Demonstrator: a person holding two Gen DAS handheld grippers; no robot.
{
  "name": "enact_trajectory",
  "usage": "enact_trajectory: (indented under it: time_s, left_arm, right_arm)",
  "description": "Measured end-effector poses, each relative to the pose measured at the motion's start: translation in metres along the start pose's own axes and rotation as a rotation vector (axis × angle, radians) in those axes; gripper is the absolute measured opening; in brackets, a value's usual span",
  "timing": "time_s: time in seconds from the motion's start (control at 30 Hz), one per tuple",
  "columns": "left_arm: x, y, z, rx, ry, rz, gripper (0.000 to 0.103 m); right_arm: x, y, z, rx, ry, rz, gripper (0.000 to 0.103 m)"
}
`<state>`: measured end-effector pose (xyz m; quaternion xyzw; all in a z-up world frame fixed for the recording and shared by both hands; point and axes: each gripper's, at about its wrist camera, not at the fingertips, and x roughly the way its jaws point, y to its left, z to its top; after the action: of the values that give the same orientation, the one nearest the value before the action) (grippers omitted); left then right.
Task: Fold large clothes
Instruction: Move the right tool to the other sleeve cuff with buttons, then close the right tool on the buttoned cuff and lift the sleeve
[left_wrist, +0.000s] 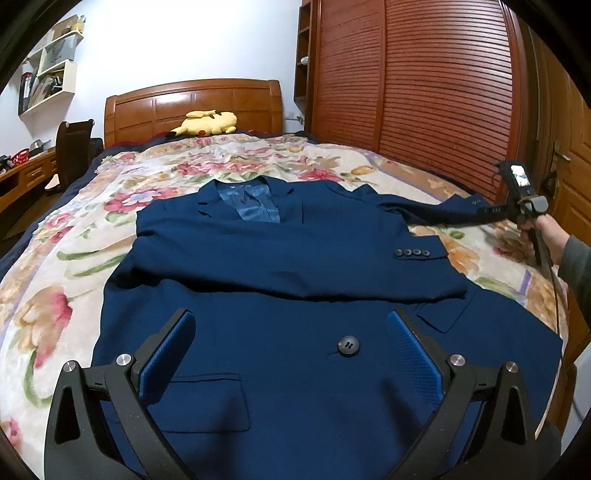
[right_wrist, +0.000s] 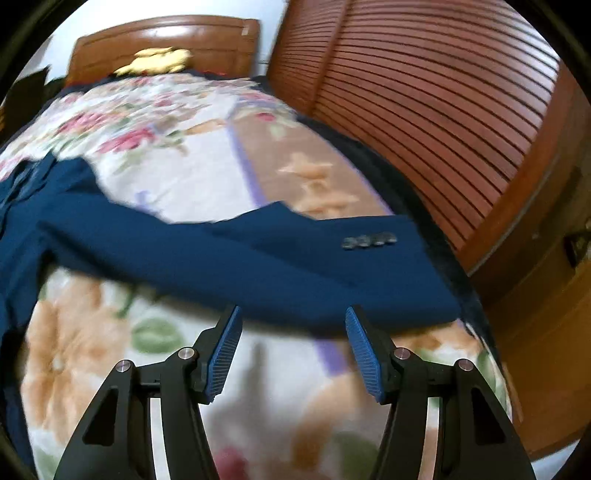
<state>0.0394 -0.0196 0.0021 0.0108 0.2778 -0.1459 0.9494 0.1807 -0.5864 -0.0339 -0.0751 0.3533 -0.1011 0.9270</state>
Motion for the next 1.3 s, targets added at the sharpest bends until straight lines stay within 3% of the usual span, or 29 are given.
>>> enact_trajectory:
  time_s: [0.17, 0.33, 0.57, 0.93, 1.13, 1.23, 1.3]
  left_arm:
    - [0.009, -0.002, -0.002, 0.004, 0.029, -0.006, 0.103]
    - [0.012, -0.003, -0.003, 0.006, 0.045, -0.011, 0.103]
    - [0.017, -0.006, -0.004, 0.017, 0.061, -0.013, 0.103]
    - [0.016, -0.006, -0.004, 0.017, 0.055, -0.012, 0.103]
    - [0.016, -0.006, -0.004, 0.018, 0.055, -0.011, 0.103]
    - [0.016, -0.006, -0.004, 0.020, 0.056, -0.010, 0.103]
    - [0.017, -0.006, -0.004, 0.021, 0.060, -0.011, 0.103]
  right_arm:
    - [0.015, -0.027, 0.010, 0.126, -0.015, -0.014, 0.060]
    - [0.034, -0.044, 0.017, 0.208, 0.007, -0.098, 0.060]
    - [0.064, -0.057, 0.015, 0.335, 0.114, -0.162, 0.060]
    - [0.062, -0.060, 0.015, 0.362, 0.141, -0.146, 0.060]
    - [0.041, -0.081, 0.012, 0.417, 0.089, -0.237, 0.060]
    - [0.048, -0.091, 0.005, 0.451, 0.132, -0.194, 0.060]
    - [0.050, -0.090, 0.003, 0.451, 0.118, -0.112, 0.060]
